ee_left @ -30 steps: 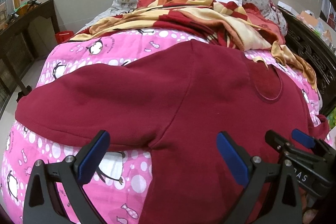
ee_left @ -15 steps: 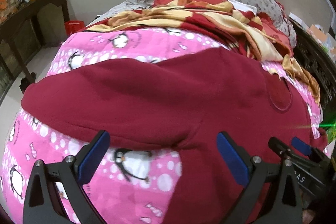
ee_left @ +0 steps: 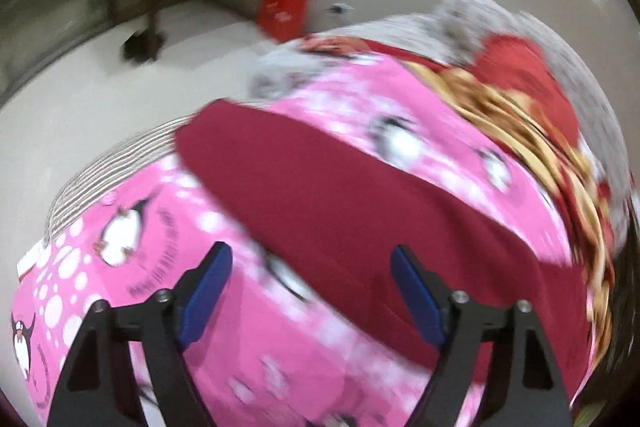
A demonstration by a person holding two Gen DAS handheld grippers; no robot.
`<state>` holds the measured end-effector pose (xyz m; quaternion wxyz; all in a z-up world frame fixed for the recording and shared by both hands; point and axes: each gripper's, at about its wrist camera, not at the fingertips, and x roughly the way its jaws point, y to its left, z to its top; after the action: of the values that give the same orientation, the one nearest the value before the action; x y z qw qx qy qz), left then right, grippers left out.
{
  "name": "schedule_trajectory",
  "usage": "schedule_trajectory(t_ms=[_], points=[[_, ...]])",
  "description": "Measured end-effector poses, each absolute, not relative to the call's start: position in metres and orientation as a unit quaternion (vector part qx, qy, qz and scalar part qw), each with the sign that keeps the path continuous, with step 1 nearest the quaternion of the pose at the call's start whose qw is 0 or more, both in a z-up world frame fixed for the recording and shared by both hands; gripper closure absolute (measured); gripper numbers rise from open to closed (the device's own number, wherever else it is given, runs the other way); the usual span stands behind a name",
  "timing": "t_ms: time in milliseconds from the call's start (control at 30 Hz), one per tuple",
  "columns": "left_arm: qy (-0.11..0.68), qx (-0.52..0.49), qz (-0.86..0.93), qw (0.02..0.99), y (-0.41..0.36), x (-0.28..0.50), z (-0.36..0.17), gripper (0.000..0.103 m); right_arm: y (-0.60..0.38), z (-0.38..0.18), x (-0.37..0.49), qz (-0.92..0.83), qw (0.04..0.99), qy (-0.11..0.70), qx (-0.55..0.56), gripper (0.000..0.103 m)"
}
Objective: Fold small clothes
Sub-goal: 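Grasp a sleeve with the left gripper and fold it across the shirt body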
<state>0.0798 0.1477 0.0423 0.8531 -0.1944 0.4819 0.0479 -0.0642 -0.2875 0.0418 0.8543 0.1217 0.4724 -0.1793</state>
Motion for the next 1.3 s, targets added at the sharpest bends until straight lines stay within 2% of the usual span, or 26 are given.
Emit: schedule_trajectory(t_ms=[133,233,267,300,367,400,500,600,700,867,1000,1033,1100,1133,1200,1300], points=[[0.476,-0.231,0.088,0.844,0.175,0.099,0.029,0.023,-0.286,0.04,-0.062,-0.178,0.853,0.477,0.12,0.019],[0.478,-0.22,0.096,0.845,0.175,0.116,0.026,0.023,-0.285,0.039,-0.062,-0.177,0.851,0.48,0.117,0.019],[0.48,-0.206,0.09,0.848,0.171,0.122,0.027,0.036,-0.286,0.04,-0.062,-0.179,0.851,0.481,0.116,0.019],[0.486,-0.194,0.084,0.848,0.168,0.127,0.027,0.067,-0.286,0.04,-0.063,-0.18,0.851,0.48,0.117,0.019],[0.491,-0.189,0.082,0.847,0.166,0.132,0.03,0.086,-0.289,0.042,-0.065,-0.183,0.851,0.477,0.12,0.019],[0.486,-0.203,0.061,0.848,0.162,0.131,0.038,0.091,-0.291,0.044,-0.067,-0.184,0.852,0.474,0.123,0.018],[0.453,-0.199,0.007,0.869,0.136,0.112,0.078,0.092,-0.298,0.05,-0.073,-0.19,0.855,0.464,0.129,0.019],[0.408,-0.155,-0.078,0.896,0.081,0.082,0.124,0.092,-0.31,0.057,-0.078,-0.201,0.856,0.454,0.14,0.019],[0.392,-0.11,-0.183,0.895,0.009,0.045,0.149,0.091,-0.325,0.065,-0.085,-0.213,0.857,0.442,0.155,0.019],[0.423,-0.047,-0.277,0.861,-0.094,0.001,0.126,0.091,-0.349,0.073,-0.101,-0.233,0.855,0.429,0.174,0.019],[0.474,-0.011,-0.317,0.821,-0.149,-0.018,0.071,0.089,-0.368,0.074,-0.117,-0.254,0.849,0.426,0.184,0.018],[0.487,-0.004,-0.323,0.812,-0.157,-0.018,0.06,0.085,-0.373,0.074,-0.121,-0.257,0.847,0.426,0.189,0.018],[0.518,0.008,-0.334,0.787,-0.164,-0.019,0.041,0.064,-0.38,0.074,-0.127,-0.257,0.844,0.426,0.199,0.018],[0.526,0.005,-0.341,0.779,-0.166,-0.023,0.039,0.059,-0.381,0.074,-0.128,-0.253,0.846,0.424,0.202,0.018],[0.536,-0.014,-0.369,0.759,-0.154,-0.03,0.049,0.042,-0.38,0.077,-0.128,-0.239,0.853,0.417,0.203,0.018],[0.496,-0.006,-0.378,0.782,-0.122,-0.036,0.079,0.032,-0.374,0.078,-0.121,-0.202,0.864,0.411,0.209,0.018]])
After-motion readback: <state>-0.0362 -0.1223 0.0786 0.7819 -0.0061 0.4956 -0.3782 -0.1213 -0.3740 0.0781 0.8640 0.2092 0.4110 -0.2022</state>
